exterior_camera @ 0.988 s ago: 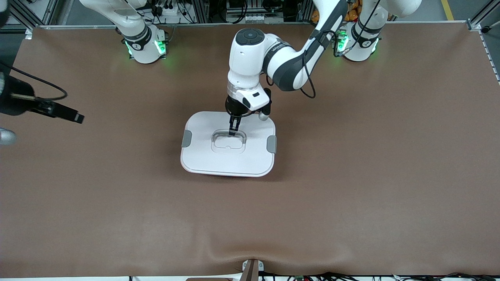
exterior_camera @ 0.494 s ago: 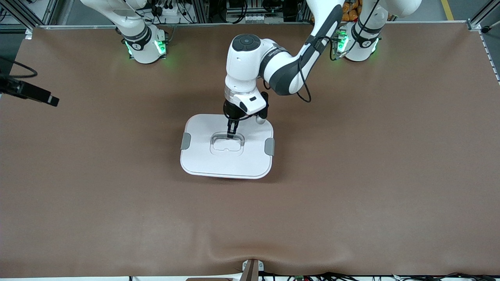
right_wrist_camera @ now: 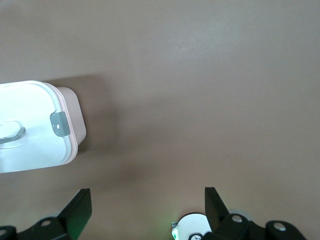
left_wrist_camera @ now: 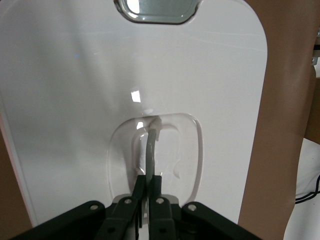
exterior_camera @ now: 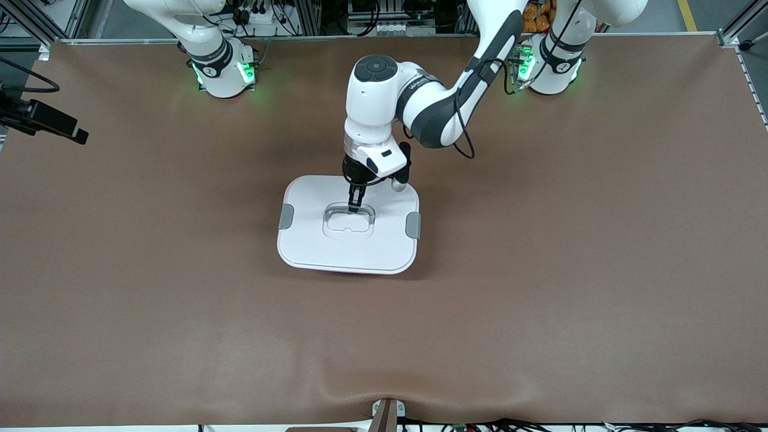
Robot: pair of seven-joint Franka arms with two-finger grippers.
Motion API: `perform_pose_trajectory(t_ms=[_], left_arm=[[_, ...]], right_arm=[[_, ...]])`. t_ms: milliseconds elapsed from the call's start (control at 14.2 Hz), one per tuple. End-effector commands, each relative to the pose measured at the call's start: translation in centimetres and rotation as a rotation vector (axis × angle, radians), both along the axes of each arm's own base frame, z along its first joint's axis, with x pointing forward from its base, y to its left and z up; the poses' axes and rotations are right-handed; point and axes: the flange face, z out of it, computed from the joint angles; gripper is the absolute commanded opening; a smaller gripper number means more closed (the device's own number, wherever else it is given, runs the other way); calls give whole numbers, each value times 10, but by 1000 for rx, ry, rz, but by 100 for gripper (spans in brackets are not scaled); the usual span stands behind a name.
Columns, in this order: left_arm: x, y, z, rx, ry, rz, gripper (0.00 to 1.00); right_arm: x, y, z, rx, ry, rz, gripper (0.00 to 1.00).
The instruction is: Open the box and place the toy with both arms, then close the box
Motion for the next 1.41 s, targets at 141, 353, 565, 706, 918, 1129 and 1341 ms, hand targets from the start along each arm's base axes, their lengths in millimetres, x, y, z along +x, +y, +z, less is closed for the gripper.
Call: perform_pose_trajectory(t_ms=[141,353,565,706,918,1129,1341], left_arm=[[1,-10,2,-3,-19,1,0],[0,-12,-2,-1,-15,3,0],[-1,-13,-5,2,-12,4,0],[-4,-15,-9,0,-7,10,0],[-5,-16,-8,-14,-1,47,0],[-17,-26,-6,-24,1,58,0],[-19,-27,-6,-28,0,74,0]], right_arm=[[-26,-12,1,-50,-27,143,100],[-25,-37,2,-34,-37,228,100],[-24,-38,13,-57,-54,277,100],[-24,-42,13,-63,-53,276,100],[-24,-39,23,-68,-74,274,100],[-27,-35,24,-58,-62,292,100],[-27,-38,24,-59,-65,286,100]])
